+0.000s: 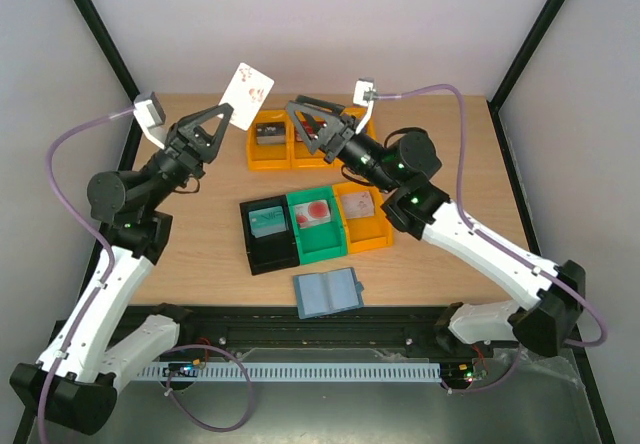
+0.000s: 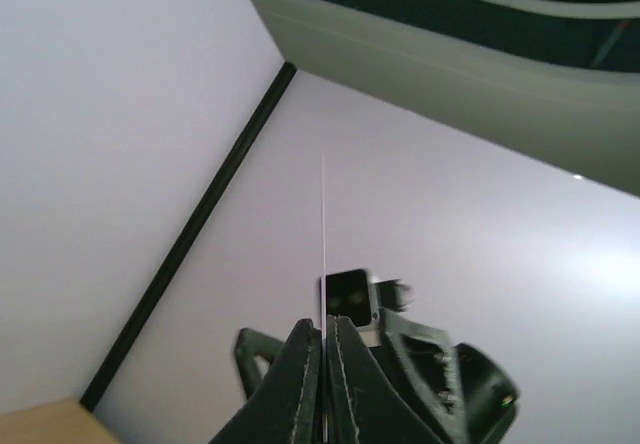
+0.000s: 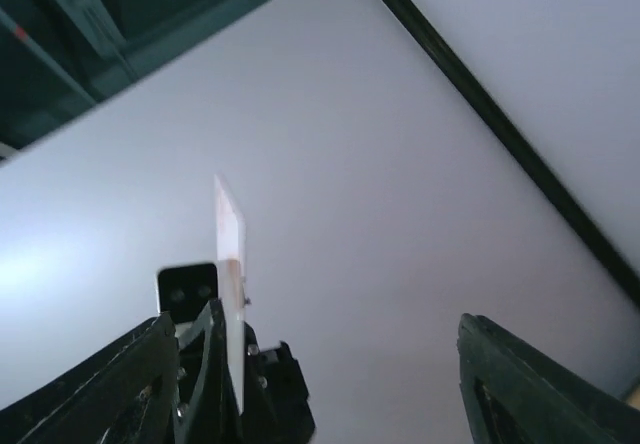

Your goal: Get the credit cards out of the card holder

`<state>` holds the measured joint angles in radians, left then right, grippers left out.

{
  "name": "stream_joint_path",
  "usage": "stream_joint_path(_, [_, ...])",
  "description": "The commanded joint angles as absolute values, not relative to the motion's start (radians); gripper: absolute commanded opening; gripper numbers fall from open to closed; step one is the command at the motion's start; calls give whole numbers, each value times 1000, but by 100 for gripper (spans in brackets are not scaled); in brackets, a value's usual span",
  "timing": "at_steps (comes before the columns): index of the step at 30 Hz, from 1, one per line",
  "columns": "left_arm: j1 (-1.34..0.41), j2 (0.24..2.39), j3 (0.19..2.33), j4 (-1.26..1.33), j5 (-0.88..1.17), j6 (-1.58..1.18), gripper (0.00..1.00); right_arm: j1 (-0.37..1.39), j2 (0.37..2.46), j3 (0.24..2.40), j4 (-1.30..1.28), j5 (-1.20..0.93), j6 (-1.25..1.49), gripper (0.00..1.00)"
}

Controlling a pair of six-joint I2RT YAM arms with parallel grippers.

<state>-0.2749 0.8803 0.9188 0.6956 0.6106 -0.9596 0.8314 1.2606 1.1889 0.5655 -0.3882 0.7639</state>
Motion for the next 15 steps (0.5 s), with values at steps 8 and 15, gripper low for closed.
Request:
stream_joint_path(8, [-331,919,997,661,477,-1142,2,847,1301,1306,618,-409,772,66])
stream_joint_path(15, [-308,957,1097,475,443,-1184,2,854,1079,1256,261,-65,-324,69])
